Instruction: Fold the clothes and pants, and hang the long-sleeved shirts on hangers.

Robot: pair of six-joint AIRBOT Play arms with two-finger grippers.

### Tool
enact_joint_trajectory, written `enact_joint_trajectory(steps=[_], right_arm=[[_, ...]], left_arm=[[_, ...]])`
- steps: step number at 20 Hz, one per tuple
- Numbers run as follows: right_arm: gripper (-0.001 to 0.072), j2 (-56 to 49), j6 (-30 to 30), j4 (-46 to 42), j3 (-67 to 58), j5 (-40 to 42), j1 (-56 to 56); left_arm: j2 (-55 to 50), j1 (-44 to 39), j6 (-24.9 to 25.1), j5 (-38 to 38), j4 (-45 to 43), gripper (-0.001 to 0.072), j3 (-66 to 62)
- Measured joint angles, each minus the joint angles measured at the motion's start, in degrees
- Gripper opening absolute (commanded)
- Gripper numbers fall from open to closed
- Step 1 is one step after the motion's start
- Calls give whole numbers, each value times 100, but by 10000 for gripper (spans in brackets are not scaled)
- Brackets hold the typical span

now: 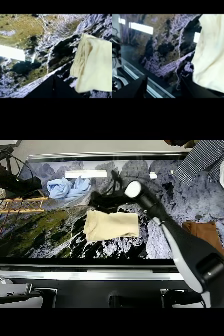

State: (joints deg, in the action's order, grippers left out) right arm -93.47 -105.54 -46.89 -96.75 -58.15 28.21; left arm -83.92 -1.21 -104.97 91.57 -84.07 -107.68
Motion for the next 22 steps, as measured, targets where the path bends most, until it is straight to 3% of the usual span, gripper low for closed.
enact_joint_trajectory(steps=[4, 10, 15, 22], right_arm=[[482, 693, 350, -365, -2, -752, -1034], [491, 1062, 1541, -555, 431, -1838, -3327], [490, 964, 2341, 184, 1987, -1655, -4247], [489, 247, 3082, 809, 3294, -855, -3823]], left_arm=[[0, 0, -2, 138, -4, 15, 0], [44, 0, 125, 557, -20, 15, 0], [59, 2, 256, 599, -31, 15, 0], [52, 2, 299, 507, -37, 15, 0]])
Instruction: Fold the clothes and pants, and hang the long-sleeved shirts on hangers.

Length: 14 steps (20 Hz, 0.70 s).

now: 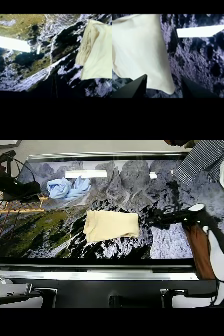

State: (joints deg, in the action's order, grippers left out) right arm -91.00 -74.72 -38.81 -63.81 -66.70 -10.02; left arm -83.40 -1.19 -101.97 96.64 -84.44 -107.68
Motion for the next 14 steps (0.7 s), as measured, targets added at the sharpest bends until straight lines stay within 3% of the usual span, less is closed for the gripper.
enact_joint_trajectory(steps=[6, 10, 11, 14], right_arm=[[463, -505, 188, 398, 146, 538, 625], [76, -584, 190, 485, 160, 767, 822], [29, -595, 195, 514, 162, 789, 844], [25, -553, 275, 654, 160, 763, 868]], left_arm=[[0, 0, 0, -9, -7, 15, 0], [0, 0, 0, -7, -7, 15, 0], [0, 0, 0, -7, -7, 15, 0], [0, 0, 0, -4, -7, 15, 0]])
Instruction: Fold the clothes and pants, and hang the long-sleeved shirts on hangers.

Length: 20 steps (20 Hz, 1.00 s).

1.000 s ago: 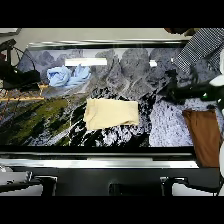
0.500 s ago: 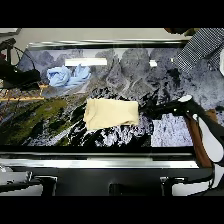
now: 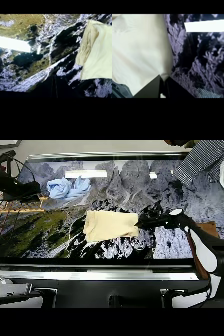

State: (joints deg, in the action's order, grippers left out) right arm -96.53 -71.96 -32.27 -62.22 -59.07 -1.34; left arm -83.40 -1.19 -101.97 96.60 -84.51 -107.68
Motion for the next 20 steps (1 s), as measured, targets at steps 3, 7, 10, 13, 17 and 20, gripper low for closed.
enact_joint_trajectory(steps=[3, 7, 10, 13, 17, 20], right_arm=[[25, 149, -66, 186, -195, -160, -92], [24, 286, -553, 258, -1014, -363, -546], [24, 319, -994, 186, -1762, -391, -970], [24, 330, -1434, -96, -2393, -273, -1401], [23, 334, -1923, -474, -3032, 37, -2055], [23, 334, -2258, -870, -3456, 240, -2592]], left_arm=[[0, 0, 0, 2, 0, 15, 0], [0, 0, 0, 4, 0, 15, 0], [0, 0, 0, 4, 0, 15, 0], [0, 0, 0, 2, 0, 15, 0], [-17, 0, 2, -7, 0, 15, 0], [-44, 0, 2, -13, 0, 15, 0]])
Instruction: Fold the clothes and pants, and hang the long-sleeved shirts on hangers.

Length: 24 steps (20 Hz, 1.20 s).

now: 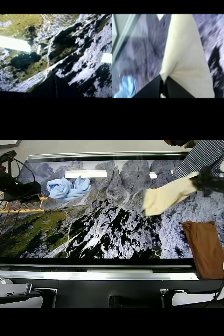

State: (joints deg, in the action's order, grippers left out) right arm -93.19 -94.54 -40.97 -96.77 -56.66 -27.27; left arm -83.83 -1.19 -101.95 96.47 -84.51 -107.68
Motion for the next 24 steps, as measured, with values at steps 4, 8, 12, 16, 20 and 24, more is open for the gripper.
enact_joint_trajectory(steps=[4, 8, 12, 16, 20, 24], right_arm=[[23, 39, -728, -846, -490, 48, -625], [22, 229, -1801, -1932, -658, -162, -951], [22, 490, -2957, -3012, -702, -691, -1043], [22, 675, -3775, -3685, -713, -1475, -1067], [23, 831, -4168, -4404, -715, -2267, -1069], [23, 896, -4266, -5047, -710, -3163, -1071]], left_arm=[[-35, 0, 0, -4, 0, 15, 0], [-50, 0, -2, -2, 0, 16, 0], [-55, 0, -2, 4, 0, 15, 0], [-55, 0, -2, 142, 0, 15, 0], [-55, 0, -2, 262, 2, 15, 0], [-55, 0, -2, 302, 2, 15, 0]])
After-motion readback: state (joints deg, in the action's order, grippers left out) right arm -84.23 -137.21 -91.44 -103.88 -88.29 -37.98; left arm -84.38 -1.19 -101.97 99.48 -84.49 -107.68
